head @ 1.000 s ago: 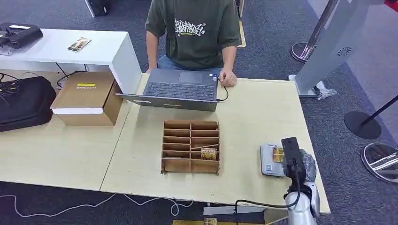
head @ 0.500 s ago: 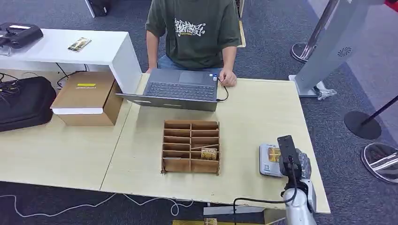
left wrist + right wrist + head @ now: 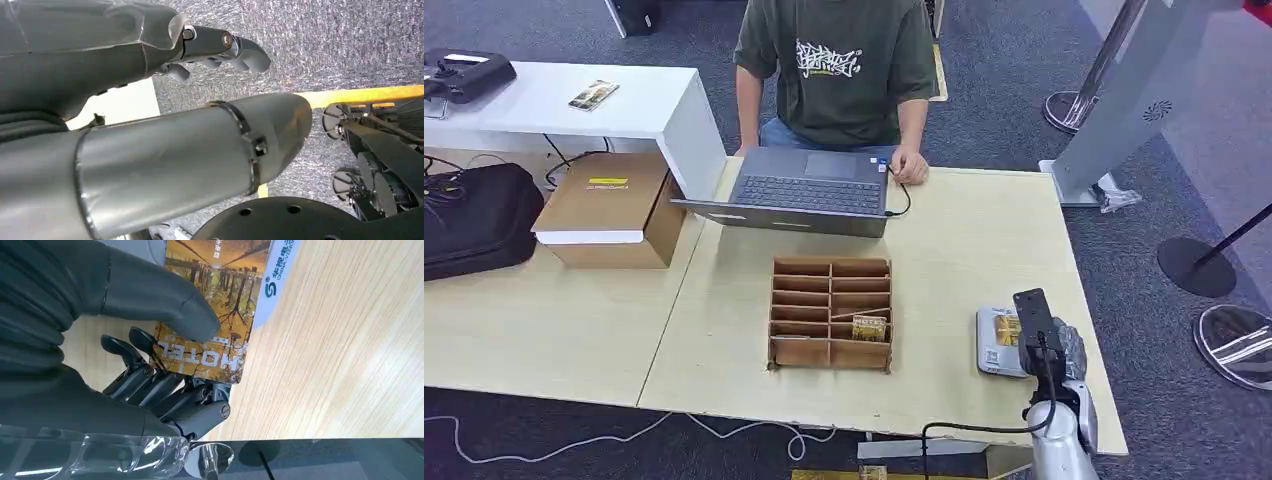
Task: Pass the card to the sensor for recognition and then transmit it.
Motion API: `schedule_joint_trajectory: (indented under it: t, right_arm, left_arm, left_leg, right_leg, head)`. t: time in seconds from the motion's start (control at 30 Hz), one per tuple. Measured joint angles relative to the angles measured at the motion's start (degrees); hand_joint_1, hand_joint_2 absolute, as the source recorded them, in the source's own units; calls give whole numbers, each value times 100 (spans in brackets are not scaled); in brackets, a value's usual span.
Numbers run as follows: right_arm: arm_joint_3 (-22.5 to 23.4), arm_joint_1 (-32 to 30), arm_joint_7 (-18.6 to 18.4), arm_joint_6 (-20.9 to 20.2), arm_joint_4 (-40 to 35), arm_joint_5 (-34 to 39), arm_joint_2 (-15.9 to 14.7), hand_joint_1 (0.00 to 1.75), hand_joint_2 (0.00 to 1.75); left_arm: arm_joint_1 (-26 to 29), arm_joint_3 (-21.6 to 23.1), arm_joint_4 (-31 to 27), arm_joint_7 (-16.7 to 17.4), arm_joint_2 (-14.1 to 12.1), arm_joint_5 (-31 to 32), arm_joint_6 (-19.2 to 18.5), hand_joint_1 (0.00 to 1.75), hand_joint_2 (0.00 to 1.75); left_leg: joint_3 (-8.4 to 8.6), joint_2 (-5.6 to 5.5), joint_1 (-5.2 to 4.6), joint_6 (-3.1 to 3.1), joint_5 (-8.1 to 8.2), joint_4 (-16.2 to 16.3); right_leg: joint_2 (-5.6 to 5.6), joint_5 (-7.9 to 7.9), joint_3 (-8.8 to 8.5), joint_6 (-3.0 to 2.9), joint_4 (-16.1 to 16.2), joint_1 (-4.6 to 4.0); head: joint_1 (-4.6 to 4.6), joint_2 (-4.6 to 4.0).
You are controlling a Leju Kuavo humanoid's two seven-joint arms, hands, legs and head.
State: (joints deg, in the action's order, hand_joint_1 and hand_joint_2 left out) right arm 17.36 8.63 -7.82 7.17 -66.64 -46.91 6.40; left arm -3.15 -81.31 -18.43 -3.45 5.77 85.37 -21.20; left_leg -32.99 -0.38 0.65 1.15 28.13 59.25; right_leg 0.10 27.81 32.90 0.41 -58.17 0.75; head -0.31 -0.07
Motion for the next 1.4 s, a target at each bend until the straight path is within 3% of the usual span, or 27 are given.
schedule_joint_trajectory:
  t: [0.47,0.77,1.13,1.27,1.4]
  right_arm:
    - [-20,-46,-13,41,-98,-9,0,175,175]
    - [-114,-240,227,435,-590,-109,18,175,175]
    - [-223,-404,330,520,-1110,-155,61,175,175]
    - [-276,-450,345,794,-1217,-497,63,175,175]
    - [-357,-505,118,1515,-1320,-1638,63,175,175]
  left_arm:
    - [5,0,0,-20,-11,0,-15,0,0]
    - [6,0,0,-68,-2,-5,-20,0,0]
    - [2,0,0,-68,6,0,4,0,0]
    - [2,0,0,-68,13,0,11,0,0]
    - [-2,0,0,-70,37,0,17,0,0]
  left_leg:
    - [1,0,0,0,0,0]
    - [-2,-2,-1,0,0,0]
    - [-2,-1,0,0,0,0]
    - [-2,-1,0,0,0,0]
    - [-2,-1,-1,0,0,0]
  right_leg:
    - [0,0,-1,0,0,0]
    - [-2,0,-1,0,0,1]
    - [-1,0,0,0,0,0]
    - [-1,0,0,0,0,0]
    - [-1,0,0,0,0,1]
  head:
    - [0,0]
    - [0,0]
    - [0,0]
    - [0,0]
    - [-2,0]
